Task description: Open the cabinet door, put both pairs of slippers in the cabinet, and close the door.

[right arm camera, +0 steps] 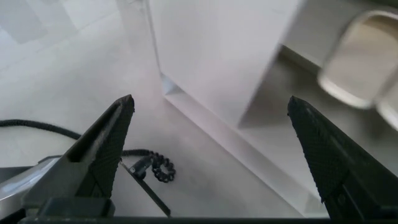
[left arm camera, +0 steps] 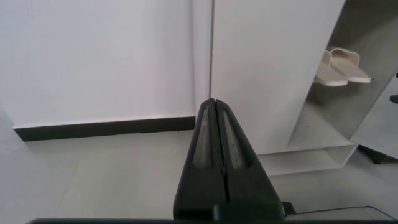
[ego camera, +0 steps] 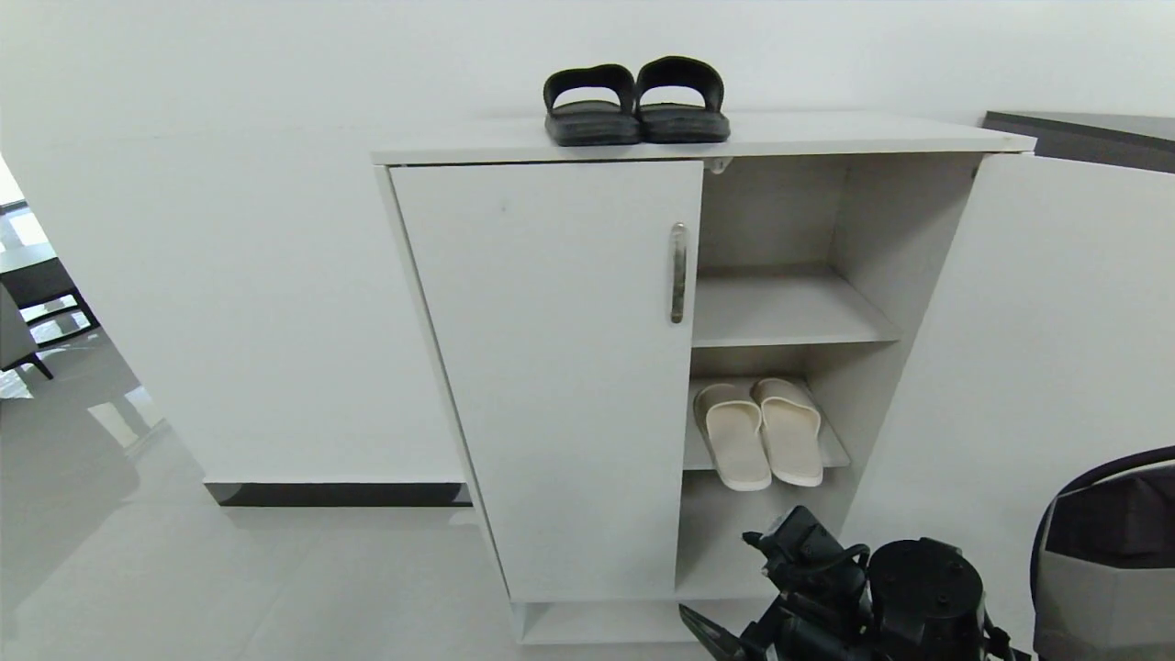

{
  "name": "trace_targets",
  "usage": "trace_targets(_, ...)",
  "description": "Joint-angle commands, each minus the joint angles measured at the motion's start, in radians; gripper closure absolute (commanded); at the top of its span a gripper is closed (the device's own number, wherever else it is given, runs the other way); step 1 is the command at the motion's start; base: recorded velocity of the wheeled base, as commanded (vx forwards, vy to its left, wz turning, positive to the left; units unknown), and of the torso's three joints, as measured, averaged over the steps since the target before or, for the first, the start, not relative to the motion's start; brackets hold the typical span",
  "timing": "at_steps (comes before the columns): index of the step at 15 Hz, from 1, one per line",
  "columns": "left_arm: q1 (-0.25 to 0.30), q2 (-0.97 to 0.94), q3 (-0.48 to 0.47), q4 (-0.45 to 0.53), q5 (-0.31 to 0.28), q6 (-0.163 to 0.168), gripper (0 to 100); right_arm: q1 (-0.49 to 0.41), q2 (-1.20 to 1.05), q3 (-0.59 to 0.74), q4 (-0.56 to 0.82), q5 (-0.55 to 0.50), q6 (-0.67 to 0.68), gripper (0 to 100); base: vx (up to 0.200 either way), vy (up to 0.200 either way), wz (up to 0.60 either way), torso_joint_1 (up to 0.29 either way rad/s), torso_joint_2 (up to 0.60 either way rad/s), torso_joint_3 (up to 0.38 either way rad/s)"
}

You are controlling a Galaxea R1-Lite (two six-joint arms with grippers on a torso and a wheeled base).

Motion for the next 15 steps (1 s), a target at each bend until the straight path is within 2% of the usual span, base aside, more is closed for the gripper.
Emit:
trace_targets(1, 0.000, 0.001, 0.000, 0.000, 0.000, 0.000, 100, 0.003, 0.005, 0.001, -0.002, 0.000, 0.000, 0, 0.000, 0.200, 0.00, 0.007, 0.00, -0.002)
trace_targets(4, 0.000, 0.001, 0.000, 0.000, 0.002, -0.001, 100, 0.003, 0.007, 0.001, -0.002, 0.000, 0.000, 0, 0.000, 0.200, 0.00, 0.002, 0.00, 0.005)
trace_targets(13, 0.000, 0.001, 0.000, 0.000, 0.002, 0.000, 100, 0.011, 0.016, 0.021, -0.002, 0.000, -0.003, 0, 0.000, 0.000, 0.00, 0.000, 0.00, 0.000)
trace_targets(15, 0.000, 0.001, 0.000, 0.000, 0.002, 0.000, 100, 0.011, 0.018, 0.027, -0.002, 0.000, -0.041, 0, 0.000, 0.000, 0.00, 0.016, -0.05, -0.028)
